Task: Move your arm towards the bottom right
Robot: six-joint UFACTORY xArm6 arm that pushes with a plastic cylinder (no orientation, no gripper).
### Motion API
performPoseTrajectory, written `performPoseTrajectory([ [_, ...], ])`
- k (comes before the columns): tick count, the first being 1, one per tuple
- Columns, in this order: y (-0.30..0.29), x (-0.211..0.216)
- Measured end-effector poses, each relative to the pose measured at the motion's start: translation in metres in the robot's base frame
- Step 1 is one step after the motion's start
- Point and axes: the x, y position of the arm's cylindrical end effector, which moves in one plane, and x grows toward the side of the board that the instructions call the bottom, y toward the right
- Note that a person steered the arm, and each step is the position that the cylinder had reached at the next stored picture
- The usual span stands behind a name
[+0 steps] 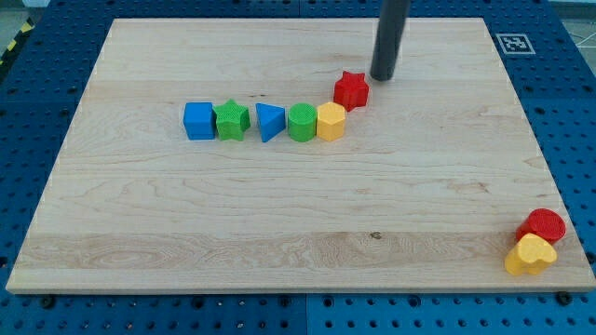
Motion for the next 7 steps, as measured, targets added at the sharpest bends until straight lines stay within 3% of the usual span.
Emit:
performPoseTrajectory([
  [5,0.006,0.261],
  [7,0.027,0.282],
])
